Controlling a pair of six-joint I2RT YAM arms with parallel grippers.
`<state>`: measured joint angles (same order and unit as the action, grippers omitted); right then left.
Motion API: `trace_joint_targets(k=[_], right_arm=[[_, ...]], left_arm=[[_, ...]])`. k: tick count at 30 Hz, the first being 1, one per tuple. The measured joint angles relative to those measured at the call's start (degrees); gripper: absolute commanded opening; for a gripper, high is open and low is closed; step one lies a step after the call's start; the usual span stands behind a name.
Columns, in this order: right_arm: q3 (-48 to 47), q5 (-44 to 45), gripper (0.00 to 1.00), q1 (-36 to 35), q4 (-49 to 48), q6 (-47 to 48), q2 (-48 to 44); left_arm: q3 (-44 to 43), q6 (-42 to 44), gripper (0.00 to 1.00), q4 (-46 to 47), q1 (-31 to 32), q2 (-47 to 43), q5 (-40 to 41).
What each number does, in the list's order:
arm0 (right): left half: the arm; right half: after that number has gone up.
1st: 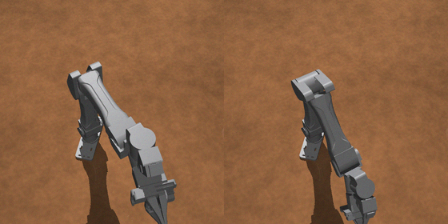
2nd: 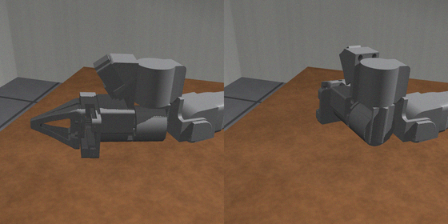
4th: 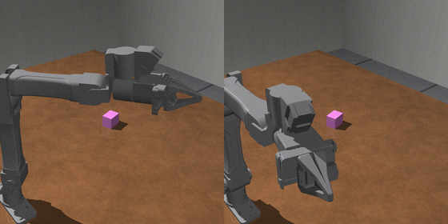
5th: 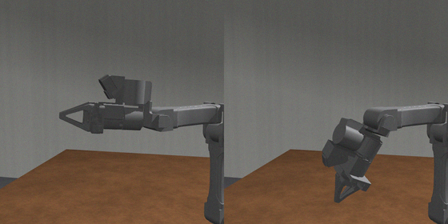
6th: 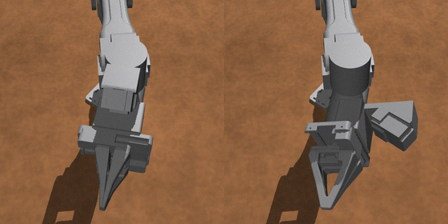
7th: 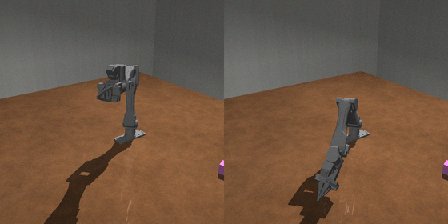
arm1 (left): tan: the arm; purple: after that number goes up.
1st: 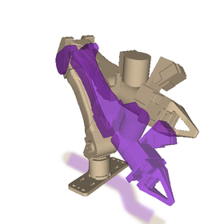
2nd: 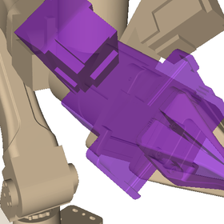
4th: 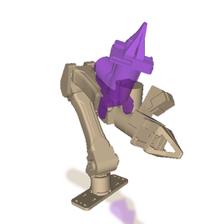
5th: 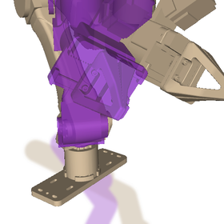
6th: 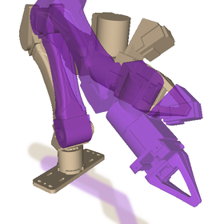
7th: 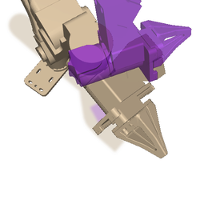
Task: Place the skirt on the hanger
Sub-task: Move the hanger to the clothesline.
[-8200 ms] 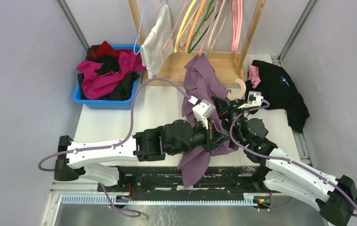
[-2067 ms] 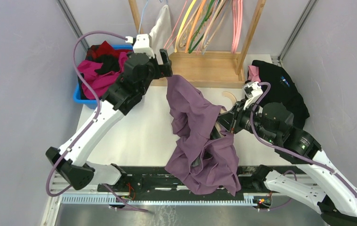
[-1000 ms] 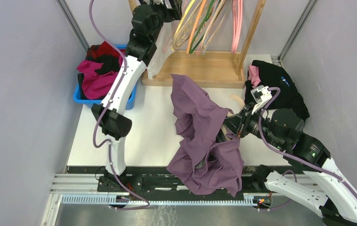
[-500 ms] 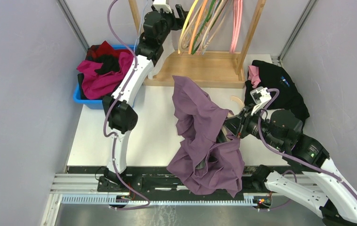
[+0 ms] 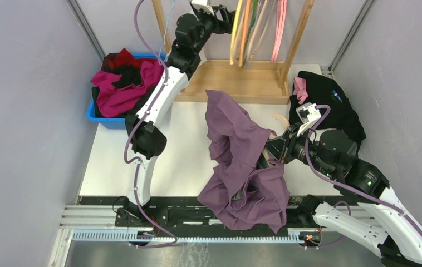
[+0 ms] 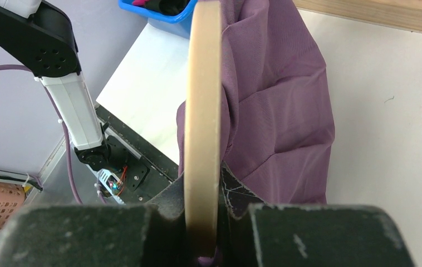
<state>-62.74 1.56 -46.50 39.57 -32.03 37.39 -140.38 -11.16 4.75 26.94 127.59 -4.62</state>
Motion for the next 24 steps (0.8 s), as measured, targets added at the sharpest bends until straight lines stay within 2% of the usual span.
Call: trace_joint_targets(k=[9, 18, 20, 24], right_arm=[[0.0, 0.0, 0.01, 0.0, 0.5, 0.0, -0.4], [0.0, 0.6, 0.01, 0.0, 1.8, 0.0, -1.2], [0.0, 0.6, 0.01, 0.0, 1.8, 0.2, -1.2], [0.0, 0.6, 0.01, 0.0, 1.8, 0.3, -0.9]], left_arm=[[-3.0, 4.9, 0.85, 0.1, 5.7, 3.1, -1.6], [-3.3, 5.5, 0.89, 0.1, 6.3, 4.8, -2.9], [-1.2, 5.8, 0.91, 0.9, 6.2, 4.0, -2.2], [10.5, 7.6, 0.93, 2.5, 6.1, -0.7, 0.5]])
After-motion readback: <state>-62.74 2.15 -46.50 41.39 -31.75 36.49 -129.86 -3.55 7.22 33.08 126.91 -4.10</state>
